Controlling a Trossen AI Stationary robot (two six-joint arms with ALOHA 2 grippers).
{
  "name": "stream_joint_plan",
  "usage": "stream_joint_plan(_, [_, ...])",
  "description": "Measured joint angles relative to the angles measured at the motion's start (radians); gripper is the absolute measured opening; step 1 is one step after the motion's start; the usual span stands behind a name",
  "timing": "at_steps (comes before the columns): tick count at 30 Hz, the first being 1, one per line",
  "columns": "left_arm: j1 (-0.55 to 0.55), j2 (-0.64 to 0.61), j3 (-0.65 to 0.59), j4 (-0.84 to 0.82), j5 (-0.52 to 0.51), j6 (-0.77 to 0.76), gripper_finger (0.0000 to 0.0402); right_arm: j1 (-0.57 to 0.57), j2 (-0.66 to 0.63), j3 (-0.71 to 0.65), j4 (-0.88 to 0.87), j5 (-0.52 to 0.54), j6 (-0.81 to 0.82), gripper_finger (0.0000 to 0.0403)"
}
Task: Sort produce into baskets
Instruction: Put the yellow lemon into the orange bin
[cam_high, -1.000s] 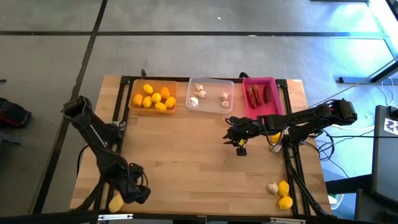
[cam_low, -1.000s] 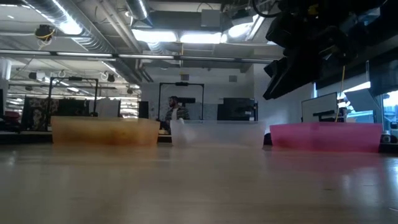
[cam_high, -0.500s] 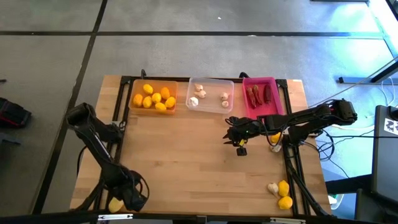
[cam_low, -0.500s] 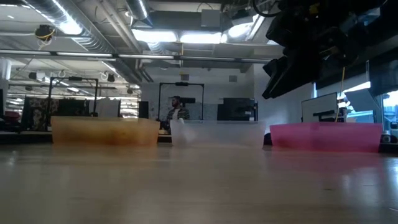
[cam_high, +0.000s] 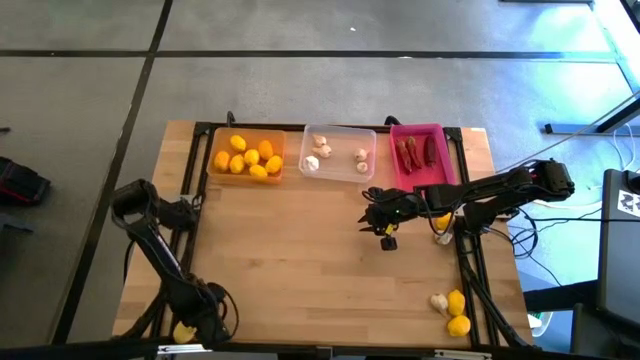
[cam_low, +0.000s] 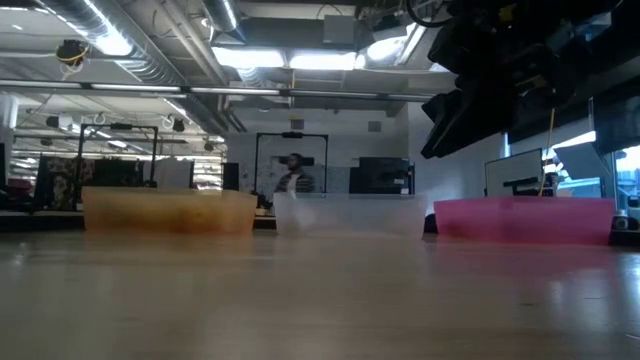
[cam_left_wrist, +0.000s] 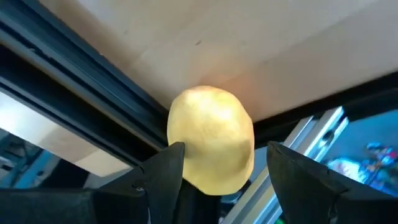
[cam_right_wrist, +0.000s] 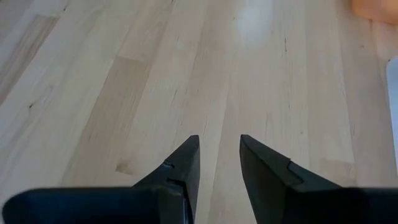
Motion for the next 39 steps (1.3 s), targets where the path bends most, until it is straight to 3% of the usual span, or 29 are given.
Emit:
stream_joint_plan(5, [-0.011,-0.001,0.002,-0.008,-0.041,-0.083,0.0223,0.000,0.000,0.000,0.000,0.000,0.001,0.0111])
stream_joint_plan(23, [-0.008,0.000,-0.009,0.000,-0.011,-0.085,0.0224,0.000,0.000,0.000,-0.001,0.000,0.002,0.0111])
stream_joint_plan(30, [0.013,0.001,-0.011,0.012,0.018,-0.048,0.0224,0.000,0.000,0.000,-0.001,0.000,0.003,0.0111])
stream_joint_plan(39, [0.056,0.001,-0.013,-0.012,-0.038,0.051,0.0224,0.000,0.000,0.000,0.019,0.000,0.003,0.0111])
